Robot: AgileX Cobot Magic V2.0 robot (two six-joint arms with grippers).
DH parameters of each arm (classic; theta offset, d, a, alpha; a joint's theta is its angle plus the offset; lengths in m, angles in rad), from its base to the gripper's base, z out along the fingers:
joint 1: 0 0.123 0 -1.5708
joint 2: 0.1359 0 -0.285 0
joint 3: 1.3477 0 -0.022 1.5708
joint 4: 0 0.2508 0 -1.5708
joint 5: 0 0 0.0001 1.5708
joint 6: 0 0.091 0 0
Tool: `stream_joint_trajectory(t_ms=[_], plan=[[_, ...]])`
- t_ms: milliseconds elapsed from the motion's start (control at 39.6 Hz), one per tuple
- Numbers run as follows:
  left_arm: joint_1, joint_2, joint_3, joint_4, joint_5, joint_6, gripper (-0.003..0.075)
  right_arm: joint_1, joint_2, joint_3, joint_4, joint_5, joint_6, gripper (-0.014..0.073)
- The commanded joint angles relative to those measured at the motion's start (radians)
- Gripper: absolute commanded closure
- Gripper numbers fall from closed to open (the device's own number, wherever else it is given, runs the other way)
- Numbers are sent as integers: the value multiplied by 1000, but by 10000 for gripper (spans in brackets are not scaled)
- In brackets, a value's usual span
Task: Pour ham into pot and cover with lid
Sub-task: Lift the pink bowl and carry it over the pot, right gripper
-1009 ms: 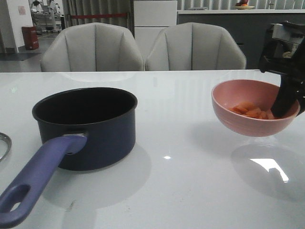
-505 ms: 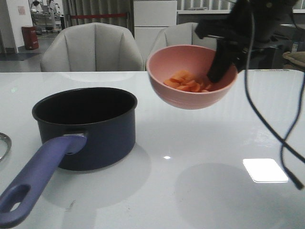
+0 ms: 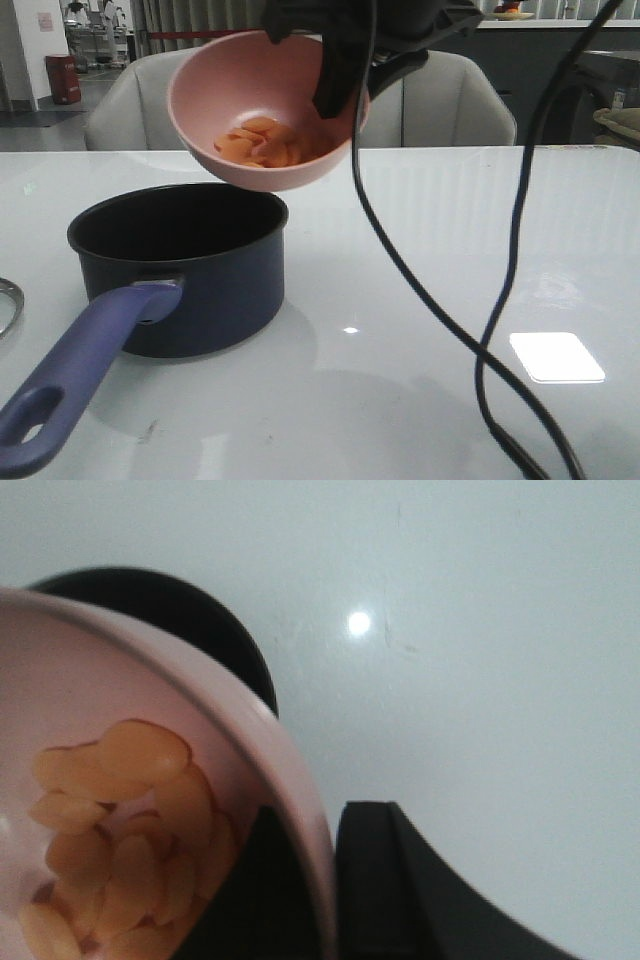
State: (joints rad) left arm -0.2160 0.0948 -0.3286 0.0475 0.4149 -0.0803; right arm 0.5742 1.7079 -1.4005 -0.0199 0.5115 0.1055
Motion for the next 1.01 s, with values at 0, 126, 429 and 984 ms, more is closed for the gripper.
stream_joint_trajectory(t_ms=[0, 126, 429, 984], plan=[[-9, 10, -25, 0, -85, -4, 73, 10, -55, -40, -16, -170, 8, 452], [-9, 10, -25, 0, -85, -4, 73, 15, -55, -33, -16, -264, 7, 452], [-9, 10, -25, 0, -85, -4, 73, 21, -55, 109, -29, -652, 6, 452], [-9, 10, -25, 0, -85, -4, 73, 22, 61, 214, -149, -1125, -98, 452]])
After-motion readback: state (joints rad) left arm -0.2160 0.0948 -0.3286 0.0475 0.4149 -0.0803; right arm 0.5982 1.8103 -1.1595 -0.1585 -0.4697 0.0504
